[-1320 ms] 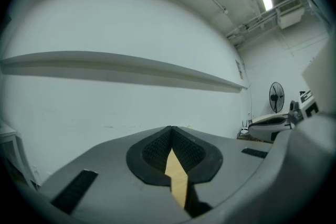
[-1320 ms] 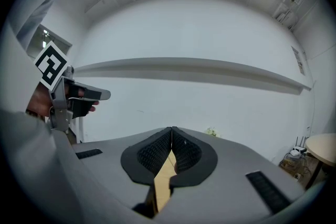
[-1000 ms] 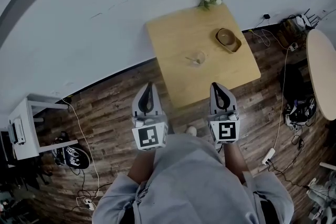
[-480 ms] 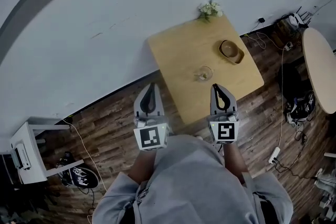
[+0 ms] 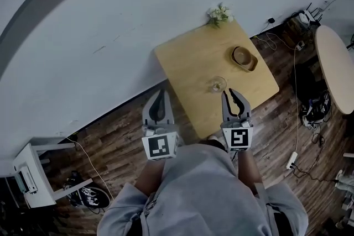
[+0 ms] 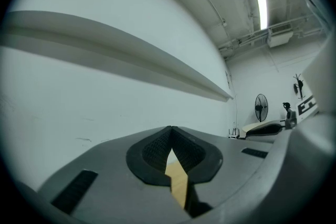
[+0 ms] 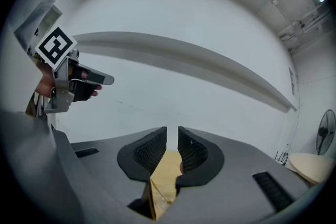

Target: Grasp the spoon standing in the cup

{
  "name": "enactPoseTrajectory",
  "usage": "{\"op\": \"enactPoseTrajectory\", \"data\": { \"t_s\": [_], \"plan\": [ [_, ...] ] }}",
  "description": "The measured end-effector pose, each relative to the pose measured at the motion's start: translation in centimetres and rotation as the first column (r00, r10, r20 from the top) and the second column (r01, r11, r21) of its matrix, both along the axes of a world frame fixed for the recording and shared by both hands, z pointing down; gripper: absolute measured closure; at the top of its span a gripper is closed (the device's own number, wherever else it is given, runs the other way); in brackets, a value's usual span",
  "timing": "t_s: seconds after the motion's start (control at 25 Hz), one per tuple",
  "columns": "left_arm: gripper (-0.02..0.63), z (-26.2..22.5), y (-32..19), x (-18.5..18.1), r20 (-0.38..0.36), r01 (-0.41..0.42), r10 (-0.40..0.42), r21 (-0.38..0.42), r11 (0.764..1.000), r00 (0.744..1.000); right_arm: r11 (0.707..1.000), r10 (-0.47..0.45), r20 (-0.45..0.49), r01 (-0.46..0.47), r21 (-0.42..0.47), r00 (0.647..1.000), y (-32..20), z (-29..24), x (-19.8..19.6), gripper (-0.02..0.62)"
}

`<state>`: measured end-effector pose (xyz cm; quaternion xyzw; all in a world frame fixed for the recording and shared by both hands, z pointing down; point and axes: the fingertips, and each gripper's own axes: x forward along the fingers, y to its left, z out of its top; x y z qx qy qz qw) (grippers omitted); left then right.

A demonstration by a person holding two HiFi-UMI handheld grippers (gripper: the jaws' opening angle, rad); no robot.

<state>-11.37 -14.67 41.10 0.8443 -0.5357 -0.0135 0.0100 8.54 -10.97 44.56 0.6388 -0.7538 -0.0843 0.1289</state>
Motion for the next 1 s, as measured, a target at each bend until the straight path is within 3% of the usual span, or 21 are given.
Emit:
{"op": "enactPoseTrajectory", "data": {
  "t_s": [0.24, 0.56, 1.0],
  "plan": [
    [0.604, 0.0, -0.7, 1.4, -0.037, 0.044, -0.044, 0.003, 0.999, 0.998, 0.995, -0.085, -0.1, 0.08, -0.055, 0.991, -1.4, 2.5, 0.4, 0.525],
    [0.604, -0.7, -0.4, 3.2, -0.002, 0.095, -0.095, 0.004, 0.995, 0.995, 0.971, -0.189, -0.111, 0.169, -0.167, 0.976, -2.2, 6.9, 1.2, 0.499],
    [0.604, 0.7, 0.9, 0.8, 0.024, 0.238, -0.237, -0.036, 0.971, 0.971, 0.919, -0.359, -0.227, 0.3, -0.257, 0.905, -3.4, 11.4, -1.2, 0.487]
  ]
}}
